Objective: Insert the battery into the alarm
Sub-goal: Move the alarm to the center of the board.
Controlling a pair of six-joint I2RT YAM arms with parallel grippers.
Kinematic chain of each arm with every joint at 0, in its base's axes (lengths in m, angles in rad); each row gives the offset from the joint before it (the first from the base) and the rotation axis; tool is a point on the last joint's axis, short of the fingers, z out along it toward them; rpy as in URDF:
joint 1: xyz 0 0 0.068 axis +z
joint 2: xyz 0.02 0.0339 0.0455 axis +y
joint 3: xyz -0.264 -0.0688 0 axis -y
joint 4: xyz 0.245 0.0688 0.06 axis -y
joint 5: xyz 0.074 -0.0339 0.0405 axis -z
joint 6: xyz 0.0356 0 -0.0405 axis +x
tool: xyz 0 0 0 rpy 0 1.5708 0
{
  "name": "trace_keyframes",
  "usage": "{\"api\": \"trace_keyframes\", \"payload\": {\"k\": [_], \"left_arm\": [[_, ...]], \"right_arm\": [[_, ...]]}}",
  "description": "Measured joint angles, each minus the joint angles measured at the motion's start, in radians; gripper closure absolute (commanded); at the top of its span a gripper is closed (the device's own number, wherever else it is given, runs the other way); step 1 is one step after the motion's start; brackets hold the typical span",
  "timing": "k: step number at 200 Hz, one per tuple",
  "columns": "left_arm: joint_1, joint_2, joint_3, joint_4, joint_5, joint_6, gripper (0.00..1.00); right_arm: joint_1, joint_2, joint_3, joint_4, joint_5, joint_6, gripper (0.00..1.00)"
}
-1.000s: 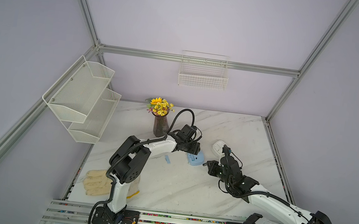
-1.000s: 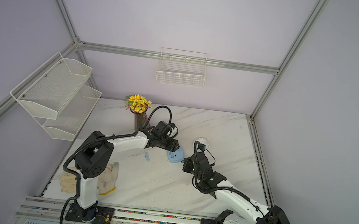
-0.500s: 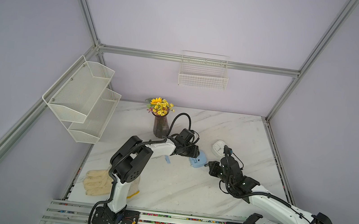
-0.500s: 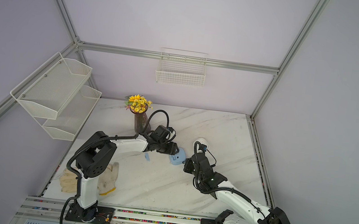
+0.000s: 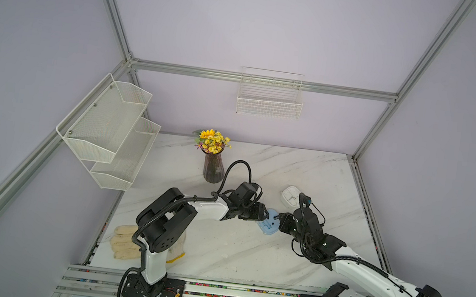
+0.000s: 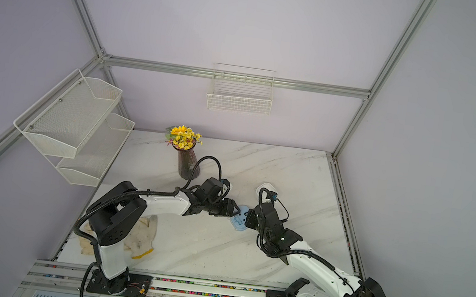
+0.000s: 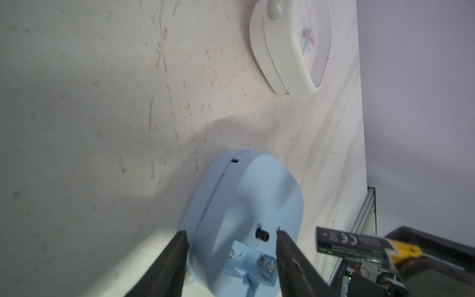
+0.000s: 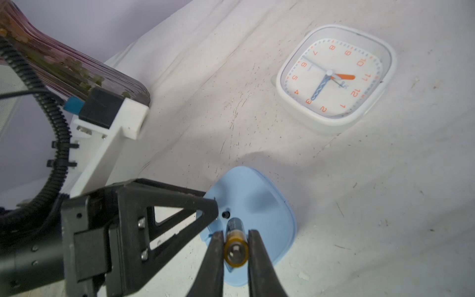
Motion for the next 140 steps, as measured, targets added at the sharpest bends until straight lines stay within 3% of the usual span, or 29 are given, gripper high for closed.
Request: {"api": "trace_keyframes", "payload": {"k": [78,140], "left_arm": [[-0.069,-0.065,-0.153,0.142,0.002,-0.12,0.45],[-0.056,-0.211,-0.174,0.14,-0.134,-0.089,0.43]], "right_arm": [[0.011,-0.111,0.0,-0.103,-0.031,0.051,0.98],[0.13,-0.149,-0.071,-0.126,0.034,0.206,1.0]]}}
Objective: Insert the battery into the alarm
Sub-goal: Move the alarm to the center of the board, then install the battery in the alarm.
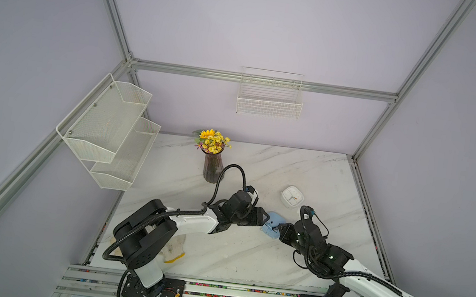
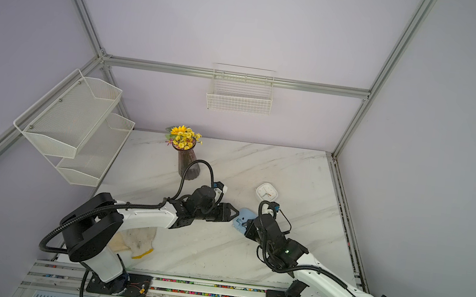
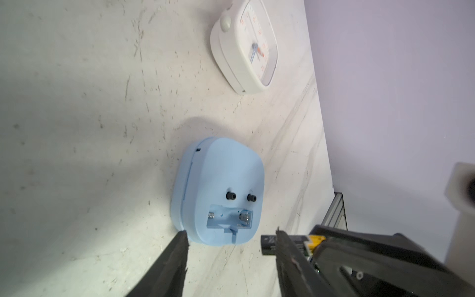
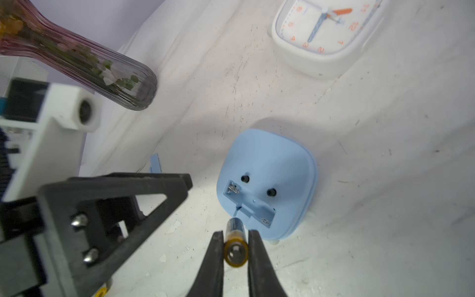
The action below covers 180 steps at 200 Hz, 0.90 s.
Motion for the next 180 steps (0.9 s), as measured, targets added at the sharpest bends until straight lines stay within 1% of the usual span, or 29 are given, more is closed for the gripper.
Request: {"api": "trace_keyframes", "payload": {"k": [40,72,128,180], "left_arm": [[0.001,-0.045,-0.052,-0.002,-0.108,0.001,0.42],[0.001,-0.058,-0.086,-0.009,-0.158,-0.001,0.4],[0.001,-0.058,-0.098,-0.003,-0.182,-0.005,0.4],[0.001,-0.058,-0.098,0.0,-0.185,-0.01,0.4]], "right_arm": [[0.067,0.016,-0.023,0.032,0.089,0.073,1.0],[0.095,0.065,-0.025,0.069,0.145,0.106,1.0],[0.129,0.119,-0.025,0.137,0.241,0.133,1.0],[0.155,0.191,-0.025,0.165,0.293,0.156,0.98]]}}
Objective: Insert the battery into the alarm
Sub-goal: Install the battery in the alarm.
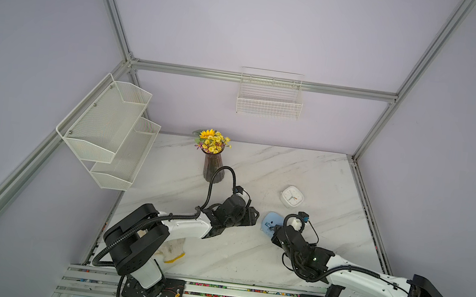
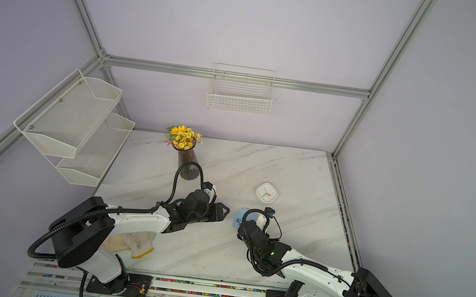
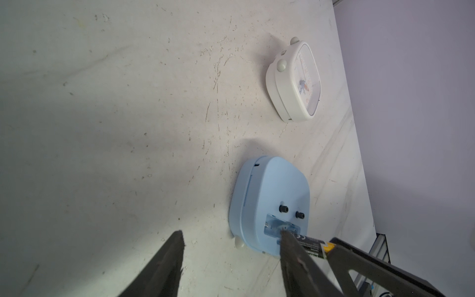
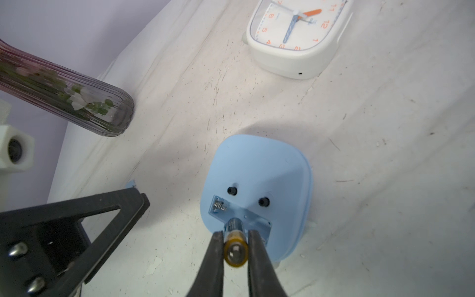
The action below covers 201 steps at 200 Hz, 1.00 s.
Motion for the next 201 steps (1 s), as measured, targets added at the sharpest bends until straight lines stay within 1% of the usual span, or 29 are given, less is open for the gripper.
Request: {"api": "trace_keyframes", "payload": {"k": [38,52,69,83,99,108,142,170,201], "left_arm": [[0.0,0.0,0.0,0.0,0.0,-0.003,0.4],[0.0,0.0,0.0,0.0,0.0,-0.004,0.4],[0.0,0.0,0.0,0.0,0.0,-0.01,0.4],[0.0,0.0,0.0,0.0,0.0,-0.011,0.4],[0.0,0.0,0.0,0.001,0.0,-0.011,0.4],[0.0,0.0,0.0,0.001,0.0,-0.011,0.4],[0.0,0.01,0.003,0.001,0.009,-0.007,0.4],[0.0,0.034,0.033,-0.019,0.024,0.009,0.4],[0.001,0.063,0.079,-0.029,0.054,0.027,0.42]], "right_arm": [[0.014,0.069,0.006,0.031,0.029,0.015,0.94],[0.021,0.079,0.014,0.031,0.035,0.023,0.91],[0.027,0.082,0.016,0.029,0.037,0.029,0.83],[0.03,0.082,0.016,0.026,0.032,0.034,0.74],[0.033,0.082,0.016,0.008,0.011,0.047,0.62],[0.034,0.08,0.016,-0.009,-0.003,0.049,0.57],[0.034,0.042,0.027,-0.089,-0.024,0.045,0.51],[0.034,0.003,0.074,-0.159,-0.026,0.022,0.45],[0.024,-0.028,0.113,-0.184,-0.027,-0.025,0.45]]}}
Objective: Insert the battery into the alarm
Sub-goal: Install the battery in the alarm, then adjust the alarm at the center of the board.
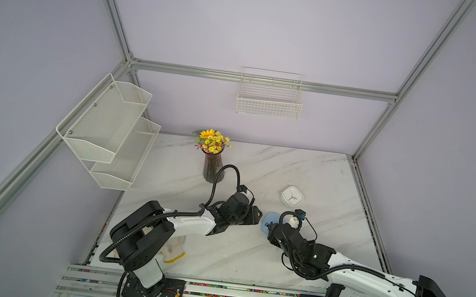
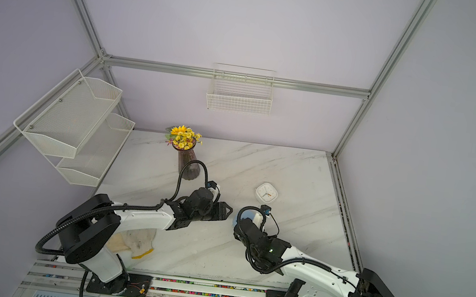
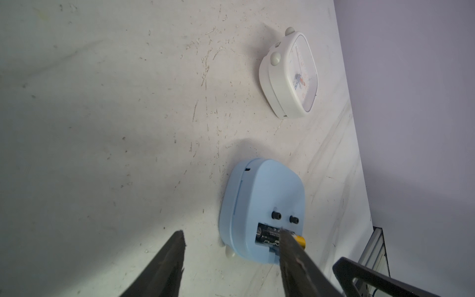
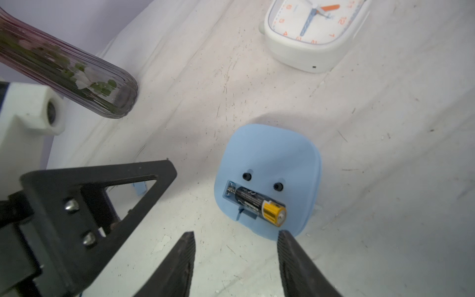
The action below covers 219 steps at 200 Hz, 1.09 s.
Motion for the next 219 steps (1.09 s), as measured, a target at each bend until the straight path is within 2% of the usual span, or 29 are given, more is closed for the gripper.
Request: {"api": "trace_keyframes", "payload": {"k": [19,55,99,160,219], "left_arm": [[0.004,0.038,0.036,0.005,0.034,0.006,0.41],[0.005,0.111,0.085,0.02,0.1,0.008,0.41],[0.005,0.164,0.092,0.067,0.166,-0.004,0.41],[0.005,0.182,0.082,0.11,0.203,-0.032,0.41],[-0.003,0.154,-0.008,0.134,0.194,-0.068,0.41]], "right_arm": [[-0.055,-0.001,0.007,-0.001,-0.033,-0.024,0.45],[-0.246,0.024,0.005,0.011,-0.168,-0.07,0.43],[-0.369,0.101,-0.019,0.093,-0.325,-0.093,0.44],[-0.412,0.202,-0.021,0.187,-0.417,-0.105,0.49],[-0.419,0.337,-0.004,0.346,-0.478,-0.12,0.53]]}}
